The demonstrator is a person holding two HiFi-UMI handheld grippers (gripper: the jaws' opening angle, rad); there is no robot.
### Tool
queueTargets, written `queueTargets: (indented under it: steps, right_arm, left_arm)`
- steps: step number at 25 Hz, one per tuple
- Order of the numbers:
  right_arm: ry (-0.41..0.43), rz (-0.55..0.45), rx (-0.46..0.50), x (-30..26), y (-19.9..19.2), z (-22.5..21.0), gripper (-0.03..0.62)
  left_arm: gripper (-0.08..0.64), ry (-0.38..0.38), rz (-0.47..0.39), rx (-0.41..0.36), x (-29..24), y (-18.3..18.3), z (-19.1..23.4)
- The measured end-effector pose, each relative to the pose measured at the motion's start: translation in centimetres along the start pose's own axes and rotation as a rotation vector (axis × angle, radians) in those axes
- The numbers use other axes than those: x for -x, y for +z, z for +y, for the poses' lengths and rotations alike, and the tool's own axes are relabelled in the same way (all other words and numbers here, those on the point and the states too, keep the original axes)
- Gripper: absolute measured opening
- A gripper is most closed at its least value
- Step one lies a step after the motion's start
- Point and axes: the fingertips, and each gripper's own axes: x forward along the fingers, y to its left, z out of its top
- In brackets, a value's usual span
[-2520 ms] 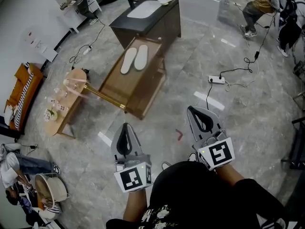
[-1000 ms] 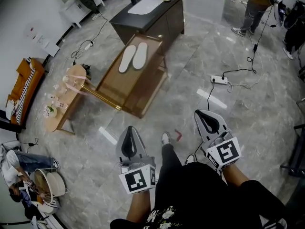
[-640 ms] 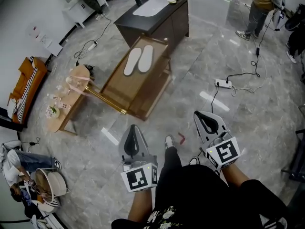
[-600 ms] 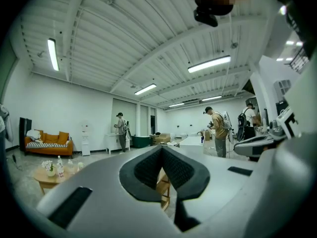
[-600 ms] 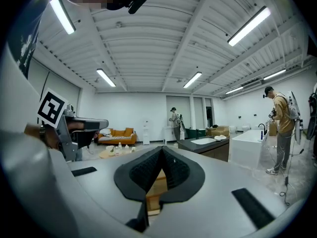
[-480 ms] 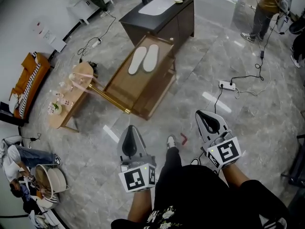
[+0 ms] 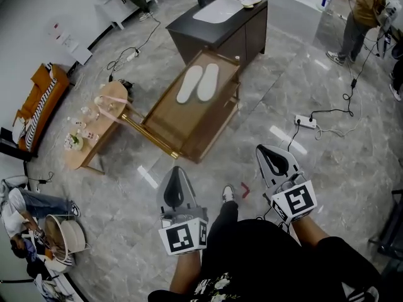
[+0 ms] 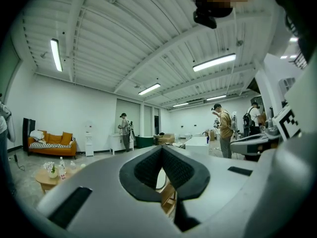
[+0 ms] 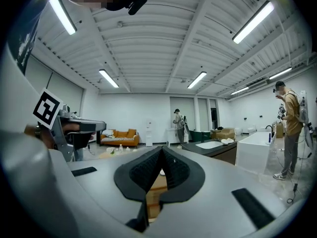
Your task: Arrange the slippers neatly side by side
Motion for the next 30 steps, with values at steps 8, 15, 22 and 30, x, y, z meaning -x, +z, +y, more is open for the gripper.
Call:
queueTargets:
  steps: [8,15,22,30]
  right_arm:
    - [-0.029,0.001,-0.006,-3.8,1.0,-1.7,-0.008]
    - [-0.066,-0.009,-0.003,-6.7,1.6,-1.7,-0.008]
    - [-0.109,-0.007,-0.017,-9.3,1.2,-2.4,-0.008]
    - [-0.128,-0.021,-0.001,-12.1,1.8,-1.5,-0.008]
  left_arm:
    - [0.000,-0.052,-0.005,-0.001,-4.3,0.5,1.2]
    - [0.000,-0.105,-0.038,-0.012,-7.8,1.6,3.0]
    - [0.001,-0.135,-0.037,-0.026,-10.5,1.2,4.7]
    - [0.000,-0.167,-0.039,-0.007,-12.3,0.3,6.6]
